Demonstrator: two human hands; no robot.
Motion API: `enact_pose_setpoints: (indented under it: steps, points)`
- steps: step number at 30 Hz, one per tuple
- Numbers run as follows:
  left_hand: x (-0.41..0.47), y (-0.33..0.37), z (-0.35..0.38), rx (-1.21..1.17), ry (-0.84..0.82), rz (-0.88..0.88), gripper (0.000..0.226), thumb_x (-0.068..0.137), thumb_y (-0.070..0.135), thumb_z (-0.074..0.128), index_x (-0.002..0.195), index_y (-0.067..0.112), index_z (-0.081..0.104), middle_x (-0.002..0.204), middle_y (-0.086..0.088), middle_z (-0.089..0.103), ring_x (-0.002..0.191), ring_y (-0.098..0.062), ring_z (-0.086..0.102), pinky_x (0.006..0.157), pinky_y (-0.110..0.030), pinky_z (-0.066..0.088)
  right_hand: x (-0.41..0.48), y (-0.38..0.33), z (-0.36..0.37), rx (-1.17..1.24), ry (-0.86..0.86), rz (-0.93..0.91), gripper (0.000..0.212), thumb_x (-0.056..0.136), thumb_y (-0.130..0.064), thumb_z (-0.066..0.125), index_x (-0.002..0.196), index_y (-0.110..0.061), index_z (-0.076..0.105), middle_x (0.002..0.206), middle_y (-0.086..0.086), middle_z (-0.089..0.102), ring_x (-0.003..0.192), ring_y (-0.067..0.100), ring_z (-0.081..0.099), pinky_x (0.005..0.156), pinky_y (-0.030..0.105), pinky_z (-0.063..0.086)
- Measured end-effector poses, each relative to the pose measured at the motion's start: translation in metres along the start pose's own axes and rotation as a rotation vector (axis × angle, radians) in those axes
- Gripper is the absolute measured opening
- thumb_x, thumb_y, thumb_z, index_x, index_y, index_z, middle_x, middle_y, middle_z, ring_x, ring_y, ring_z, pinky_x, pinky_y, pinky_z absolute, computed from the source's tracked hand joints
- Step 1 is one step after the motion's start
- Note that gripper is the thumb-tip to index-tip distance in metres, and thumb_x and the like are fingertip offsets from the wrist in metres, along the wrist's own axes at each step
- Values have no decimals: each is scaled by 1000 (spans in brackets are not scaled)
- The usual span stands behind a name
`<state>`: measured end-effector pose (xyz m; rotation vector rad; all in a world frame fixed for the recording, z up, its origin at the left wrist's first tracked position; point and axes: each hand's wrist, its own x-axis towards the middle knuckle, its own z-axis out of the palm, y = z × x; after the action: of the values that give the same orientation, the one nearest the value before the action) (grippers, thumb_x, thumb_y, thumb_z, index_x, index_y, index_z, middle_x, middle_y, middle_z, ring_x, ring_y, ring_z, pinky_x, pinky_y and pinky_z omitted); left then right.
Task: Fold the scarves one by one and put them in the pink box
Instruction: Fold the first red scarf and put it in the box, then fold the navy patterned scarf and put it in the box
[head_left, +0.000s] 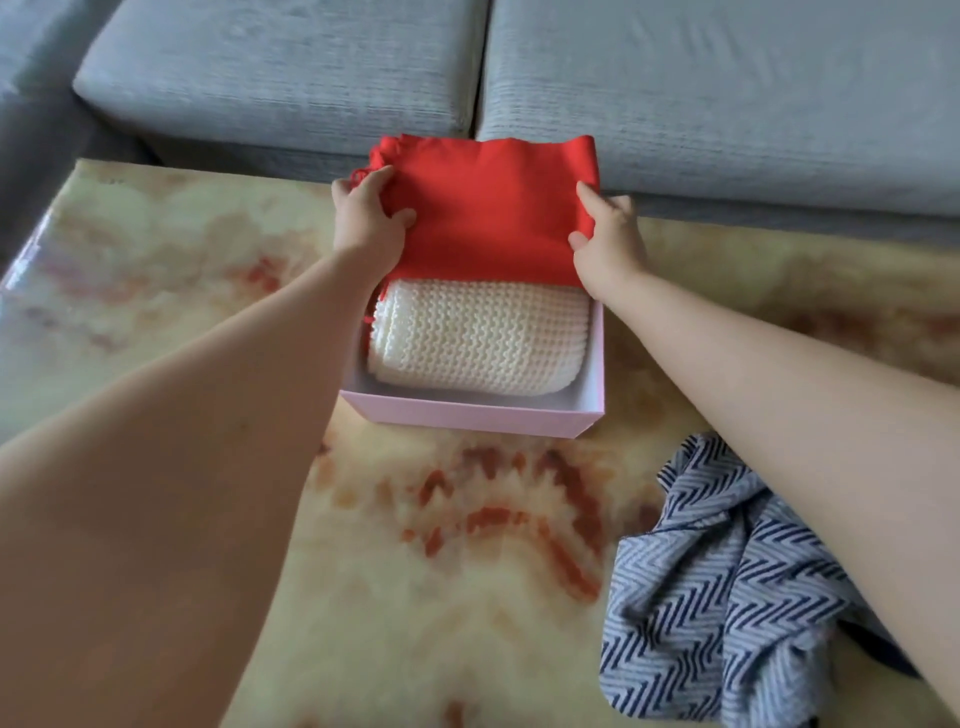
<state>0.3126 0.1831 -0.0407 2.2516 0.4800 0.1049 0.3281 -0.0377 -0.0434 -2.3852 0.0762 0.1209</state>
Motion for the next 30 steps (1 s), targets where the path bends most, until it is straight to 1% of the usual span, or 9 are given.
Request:
enact_pose_setpoints:
  steps: [2, 5, 7, 9, 14, 17, 19, 22, 30]
  points:
    - [0, -1, -4, 32, 34, 26, 56, 86, 18, 64, 139, 16, 45, 137, -17, 33, 127, -25, 40, 108, -17, 21, -3, -2, 1, -35, -9, -10, 53, 96, -4, 42, 147, -16, 32, 148, 12, 23, 131, 20, 39, 101, 12, 20]
    - [-2, -4, -7, 24, 79, -11, 56, 85, 27, 66, 137, 22, 47, 138, -15, 33, 129, -25, 38, 111, -20, 23, -9, -2, 3, -76, -21, -22, 49, 99, -7, 35, 147, -14, 30, 155, 18, 5, 141, 24, 26, 107, 18, 16]
    - [-5, -7, -9, -23, 60, -44, 56, 86, 31, 64, 138, 25, 46, 137, -14, 34, 127, -25, 41, 112, -23, 24, -13, -3, 5, -89, -46, -42, 48, 101, -9, 32, 148, -13, 27, 157, 19, 0, 145, 25, 16, 107, 18, 12]
    - [-8, -10, -9, -58, 30, -42, 56, 88, 31, 61, 141, 24, 42, 138, -13, 34, 127, -22, 42, 111, -21, 24, -15, -3, 5, -79, -56, -40, 47, 102, -15, 33, 149, -13, 26, 158, 18, -2, 146, 26, 10, 108, 19, 9]
    - [-14, -9, -5, 35, 74, 38, 62, 89, 37, 58, 145, 29, 33, 152, -10, 15, 140, -26, 19, 116, -31, 15, -20, -2, 2, -69, -70, -60, 60, 98, -38, 45, 148, -12, 27, 159, 12, -3, 147, 25, 3, 118, 31, 6]
    - [-14, -14, -1, 50, -12, 139, 54, 89, 31, 61, 140, 24, 45, 145, -12, 32, 136, -24, 30, 114, -25, 19, -24, 2, 3, -98, -87, -86, 67, 95, -39, 50, 150, -11, 23, 159, 15, 0, 147, 26, 2, 118, 32, 5]
    - [-14, -18, 2, 36, -72, 133, 50, 90, 28, 60, 138, 23, 47, 143, -13, 36, 136, -22, 33, 114, -24, 20, -26, 3, 5, -142, -84, -67, 67, 96, -38, 49, 150, -11, 19, 157, 19, 8, 146, 29, 6, 117, 32, 6]
    - [-11, -19, 4, 58, -96, 109, 51, 91, 26, 59, 140, 22, 44, 147, -14, 32, 139, -23, 28, 114, -24, 18, -27, 0, 10, -180, -95, -48, 66, 97, -35, 47, 151, -9, 17, 156, 21, 10, 145, 31, 7, 116, 32, 6]
    - [-26, -15, 2, 133, -64, 141, 50, 96, 30, 49, 144, 20, 37, 157, -15, 11, 145, -25, 11, 116, -27, 8, -35, -1, 8, -229, -116, -27, 65, 100, -34, 42, 151, -8, 12, 156, 22, -8, 146, 32, -7, 116, 34, -1]
